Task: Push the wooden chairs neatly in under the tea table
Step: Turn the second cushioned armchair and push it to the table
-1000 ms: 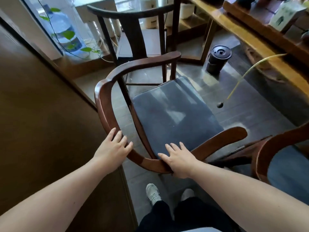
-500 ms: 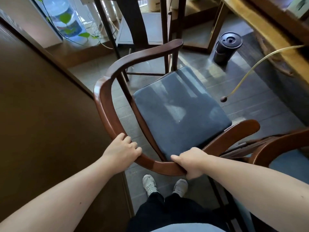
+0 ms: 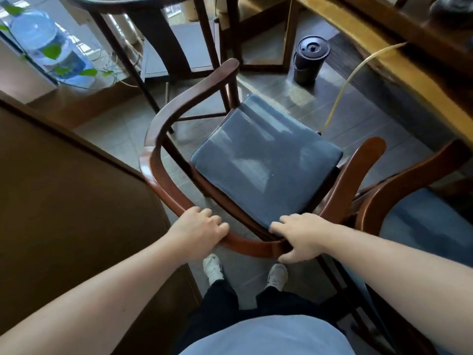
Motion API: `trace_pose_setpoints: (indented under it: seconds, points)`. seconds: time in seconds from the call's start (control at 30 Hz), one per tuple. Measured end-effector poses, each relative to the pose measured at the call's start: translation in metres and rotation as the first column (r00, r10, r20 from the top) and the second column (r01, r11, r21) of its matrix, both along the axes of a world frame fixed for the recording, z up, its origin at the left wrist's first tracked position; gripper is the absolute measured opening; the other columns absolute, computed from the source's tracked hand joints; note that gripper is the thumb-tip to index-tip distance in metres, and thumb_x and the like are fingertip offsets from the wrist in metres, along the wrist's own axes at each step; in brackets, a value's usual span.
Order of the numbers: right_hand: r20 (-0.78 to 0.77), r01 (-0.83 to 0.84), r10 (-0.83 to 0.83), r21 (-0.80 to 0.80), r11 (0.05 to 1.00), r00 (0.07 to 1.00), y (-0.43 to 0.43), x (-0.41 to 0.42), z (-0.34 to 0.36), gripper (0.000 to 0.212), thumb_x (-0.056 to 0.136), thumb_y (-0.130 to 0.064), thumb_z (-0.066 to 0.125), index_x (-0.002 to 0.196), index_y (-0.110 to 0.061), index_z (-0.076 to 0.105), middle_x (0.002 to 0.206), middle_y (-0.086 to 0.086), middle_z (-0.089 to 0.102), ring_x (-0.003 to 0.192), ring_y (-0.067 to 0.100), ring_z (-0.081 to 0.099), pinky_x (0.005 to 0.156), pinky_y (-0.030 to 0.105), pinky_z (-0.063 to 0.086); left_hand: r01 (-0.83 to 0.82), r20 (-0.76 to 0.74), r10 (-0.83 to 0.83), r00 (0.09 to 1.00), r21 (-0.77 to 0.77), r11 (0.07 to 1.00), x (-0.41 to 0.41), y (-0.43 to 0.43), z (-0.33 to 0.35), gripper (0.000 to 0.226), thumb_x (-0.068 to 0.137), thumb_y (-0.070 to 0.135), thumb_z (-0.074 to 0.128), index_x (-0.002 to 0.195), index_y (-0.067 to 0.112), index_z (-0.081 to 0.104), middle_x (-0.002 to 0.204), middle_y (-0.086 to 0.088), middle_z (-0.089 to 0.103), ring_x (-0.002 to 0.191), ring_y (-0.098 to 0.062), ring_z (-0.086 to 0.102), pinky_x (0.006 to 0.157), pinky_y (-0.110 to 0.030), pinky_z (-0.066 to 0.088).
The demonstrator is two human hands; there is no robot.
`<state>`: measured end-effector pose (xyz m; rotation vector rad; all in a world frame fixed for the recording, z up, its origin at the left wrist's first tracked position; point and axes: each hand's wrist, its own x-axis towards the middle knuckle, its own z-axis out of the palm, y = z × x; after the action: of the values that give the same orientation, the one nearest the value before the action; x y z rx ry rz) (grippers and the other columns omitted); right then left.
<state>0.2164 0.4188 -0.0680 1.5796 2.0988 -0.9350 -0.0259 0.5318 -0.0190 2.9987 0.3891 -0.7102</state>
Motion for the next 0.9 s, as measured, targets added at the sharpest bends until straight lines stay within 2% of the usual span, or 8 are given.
trace_pose_setpoints:
  seconds: [0.13,0.23,0.37,0.47,0.53,0.7,0.83,0.9]
  points:
    - [-0.229,0.192,-0.148,0.180,0.965,0.962,0.004,-0.052,0.015,0.070,0.077,-0.066,0.056,0.133,-0.028,0.040,0.120,0.002,0.055,0.107,0.026,0.055,0.086,0.041,0.049,0.042,0.075,-0.041,0.996,-0.011,0.999,-0.033,0.046,0.003,0.038,0.087,0.052,0.040,0.108,0.023,0.054,0.104,0.004,0.065,0.098,-0.023,0.058,0.086,-0.041,0.047]
    - [-0.339,0.339,-0.254,0.221,0.915,0.906,0.014,-0.083,0.020,0.067,0.076,-0.063,0.058,0.131,-0.028,0.042,0.121,-0.001,0.055,0.107,0.022,0.054,0.088,0.041,0.049,0.083,0.150,-0.081,0.985,-0.006,0.997,-0.052,0.083,0.002,0.036,0.081,0.051,0.055,0.102,0.021,0.061,0.100,0.003,0.068,0.095,-0.023,0.062,0.086,-0.041,0.050]
    - [-0.354,0.473,-0.385,0.205,0.857,0.852,0.033,-0.117,0.016,0.064,0.075,-0.048,0.062,0.132,-0.025,0.043,0.123,0.000,0.055,0.109,0.023,0.054,0.092,0.041,0.048,0.108,0.203,-0.098,0.974,-0.040,0.993,-0.062,0.132,-0.001,0.043,0.070,0.051,0.070,0.099,0.020,0.065,0.099,0.001,0.071,0.089,-0.025,0.066,0.079,-0.041,0.055]
    - [-0.375,0.624,-0.563,0.058,0.779,0.737,0.040,-0.143,0.012,0.064,0.073,-0.033,0.056,0.136,-0.027,0.043,0.134,-0.001,0.056,0.119,0.023,0.052,0.099,0.042,0.045,0.239,0.214,-0.219,0.952,-0.069,0.969,-0.060,0.150,-0.007,0.038,0.076,0.058,0.054,0.091,0.025,0.065,0.089,0.005,0.071,0.079,-0.021,0.067,0.070,-0.037,0.056]
    - [-0.356,0.697,-0.637,0.057,0.715,0.683,0.034,-0.152,0.010,0.069,0.070,-0.033,0.046,0.139,-0.029,0.043,0.139,-0.004,0.055,0.123,0.021,0.052,0.101,0.039,0.044,0.331,0.225,-0.307,0.925,-0.076,0.941,-0.055,0.154,-0.010,0.040,0.080,0.060,0.043,0.083,0.026,0.063,0.079,0.007,0.069,0.071,-0.019,0.066,0.064,-0.034,0.055]
    - [-0.339,0.765,-0.707,0.068,0.640,0.621,0.031,-0.160,0.014,0.071,0.066,-0.029,0.041,0.136,-0.028,0.051,0.141,-0.007,0.054,0.127,0.017,0.050,0.102,0.034,0.042,0.420,0.252,-0.381,0.890,-0.127,0.898,-0.054,0.163,-0.014,0.029,0.076,0.057,0.063,0.076,0.028,0.059,0.069,0.010,0.065,0.059,-0.016,0.061,0.057,-0.030,0.053]
    - [-0.295,0.776,-0.734,0.049,0.628,0.612,0.035,-0.156,0.019,0.069,0.072,-0.020,0.055,0.139,-0.033,0.048,0.145,-0.013,0.048,0.131,0.012,0.045,0.104,0.027,0.037,0.478,0.267,-0.435,0.860,-0.121,0.870,-0.046,0.170,-0.012,0.030,0.077,0.054,0.057,0.070,0.026,0.057,0.062,0.010,0.061,0.052,-0.016,0.056,0.050,-0.025,0.047]
    - [-0.286,0.796,-0.752,0.072,0.601,0.594,0.040,-0.155,0.021,0.068,0.072,-0.018,0.058,0.138,-0.033,0.050,0.143,-0.013,0.051,0.129,0.012,0.047,0.102,0.027,0.038,0.497,0.281,-0.455,0.845,-0.099,0.862,-0.041,0.176,-0.011,0.030,0.076,0.052,0.065,0.068,0.024,0.058,0.059,0.009,0.060,0.049,-0.017,0.054,0.048,-0.025,0.045]
